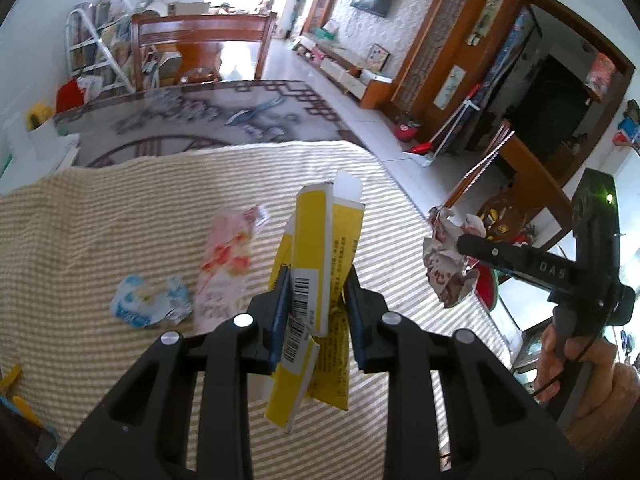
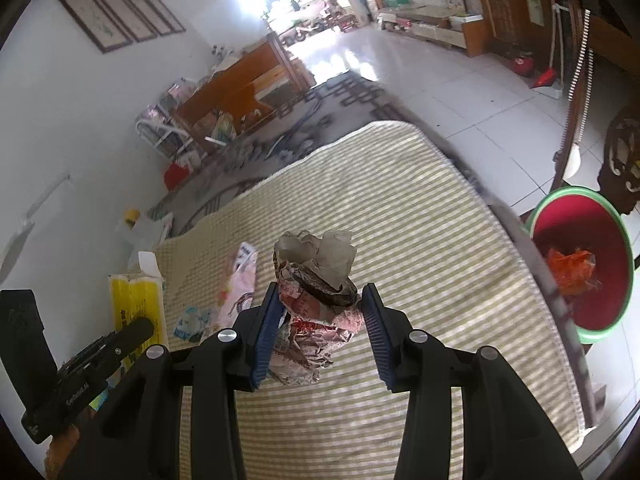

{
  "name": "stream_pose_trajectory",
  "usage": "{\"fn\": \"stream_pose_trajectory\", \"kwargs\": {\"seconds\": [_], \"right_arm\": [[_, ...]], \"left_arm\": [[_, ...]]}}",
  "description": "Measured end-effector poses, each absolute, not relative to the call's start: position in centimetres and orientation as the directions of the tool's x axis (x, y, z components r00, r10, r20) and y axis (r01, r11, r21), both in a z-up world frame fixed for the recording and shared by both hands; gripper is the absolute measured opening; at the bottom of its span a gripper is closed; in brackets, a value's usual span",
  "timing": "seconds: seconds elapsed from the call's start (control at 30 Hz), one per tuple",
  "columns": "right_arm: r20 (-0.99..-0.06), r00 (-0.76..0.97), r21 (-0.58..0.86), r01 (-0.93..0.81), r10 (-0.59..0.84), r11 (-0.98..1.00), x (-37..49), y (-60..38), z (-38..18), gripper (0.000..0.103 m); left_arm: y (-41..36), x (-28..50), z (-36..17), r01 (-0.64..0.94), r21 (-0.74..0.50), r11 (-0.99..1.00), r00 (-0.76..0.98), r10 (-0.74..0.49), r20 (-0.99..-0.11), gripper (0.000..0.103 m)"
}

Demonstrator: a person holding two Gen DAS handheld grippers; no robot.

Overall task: Collect trash
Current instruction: 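Lift the yellow box and crumpled paper and carry both over the red bin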

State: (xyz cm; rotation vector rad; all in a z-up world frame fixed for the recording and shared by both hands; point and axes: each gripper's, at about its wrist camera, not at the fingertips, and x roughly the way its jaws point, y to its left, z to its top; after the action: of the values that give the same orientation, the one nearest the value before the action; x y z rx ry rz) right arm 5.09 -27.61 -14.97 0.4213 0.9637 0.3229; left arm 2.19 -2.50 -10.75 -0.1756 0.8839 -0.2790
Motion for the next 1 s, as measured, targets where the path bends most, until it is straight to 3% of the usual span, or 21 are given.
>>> {"fn": "stream_pose_trajectory", "kwargs": {"seconds": [1.0], "right_arm": [[-0.740, 0.543, 0.477, 0.005, 0.398, 0.879, 7.7, -39.3, -15.9, 0.041]], "left_arm": [[-14.5, 6.8, -10.9, 0.229, -0.284, 0.931, 0.570, -0.365, -0.737, 0.026]]}}
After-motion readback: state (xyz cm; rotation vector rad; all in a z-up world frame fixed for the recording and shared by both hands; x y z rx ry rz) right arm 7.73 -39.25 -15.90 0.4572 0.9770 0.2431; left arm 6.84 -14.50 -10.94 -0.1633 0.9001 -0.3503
